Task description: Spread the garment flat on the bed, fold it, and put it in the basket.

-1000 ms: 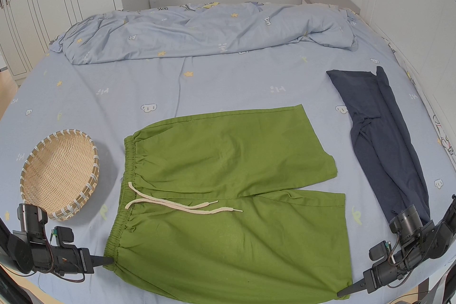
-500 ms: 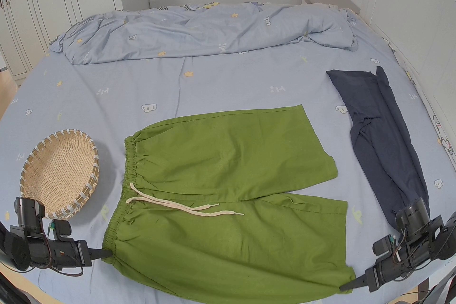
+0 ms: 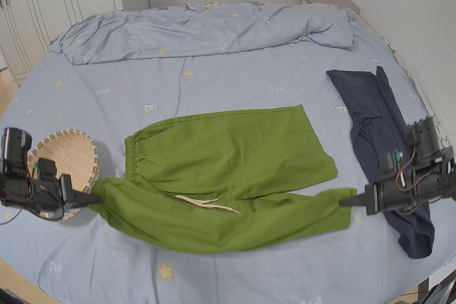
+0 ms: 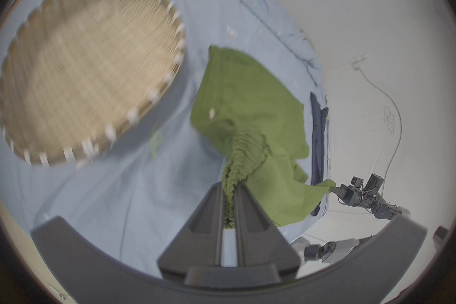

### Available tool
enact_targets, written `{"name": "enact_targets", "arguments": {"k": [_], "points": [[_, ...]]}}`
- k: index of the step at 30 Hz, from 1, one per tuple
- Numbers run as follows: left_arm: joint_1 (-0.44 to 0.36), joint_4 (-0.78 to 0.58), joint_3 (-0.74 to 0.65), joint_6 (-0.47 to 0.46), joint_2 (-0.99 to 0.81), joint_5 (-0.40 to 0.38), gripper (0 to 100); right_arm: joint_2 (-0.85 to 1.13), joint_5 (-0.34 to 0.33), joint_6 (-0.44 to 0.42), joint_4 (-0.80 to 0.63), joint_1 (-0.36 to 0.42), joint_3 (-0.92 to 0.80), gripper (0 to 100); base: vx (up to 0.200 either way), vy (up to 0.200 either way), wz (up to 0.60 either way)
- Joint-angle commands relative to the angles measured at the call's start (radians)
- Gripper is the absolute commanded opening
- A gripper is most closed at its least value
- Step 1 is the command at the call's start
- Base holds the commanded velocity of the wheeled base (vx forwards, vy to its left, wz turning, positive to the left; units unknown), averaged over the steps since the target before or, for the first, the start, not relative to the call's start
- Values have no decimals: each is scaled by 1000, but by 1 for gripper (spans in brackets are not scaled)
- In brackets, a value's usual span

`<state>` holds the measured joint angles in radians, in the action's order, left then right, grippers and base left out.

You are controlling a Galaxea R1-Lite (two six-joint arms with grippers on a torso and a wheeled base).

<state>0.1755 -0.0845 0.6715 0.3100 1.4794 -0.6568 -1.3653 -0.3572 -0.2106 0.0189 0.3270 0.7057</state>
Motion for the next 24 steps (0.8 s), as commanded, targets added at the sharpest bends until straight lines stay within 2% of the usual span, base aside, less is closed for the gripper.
{"name": "enact_targets", "arguments": {"k": [1,15,24], "points": [[-24,-138,275,64,30,19,0,-74,54,-10,-24,-32,281,0,0,0,0],[-21,-146,523,83,274,9,0,-290,58,22,9,-135,600,0,0,0,0],[-21,-149,634,81,381,3,0,-417,58,20,-5,-137,776,0,0,0,0]]}}
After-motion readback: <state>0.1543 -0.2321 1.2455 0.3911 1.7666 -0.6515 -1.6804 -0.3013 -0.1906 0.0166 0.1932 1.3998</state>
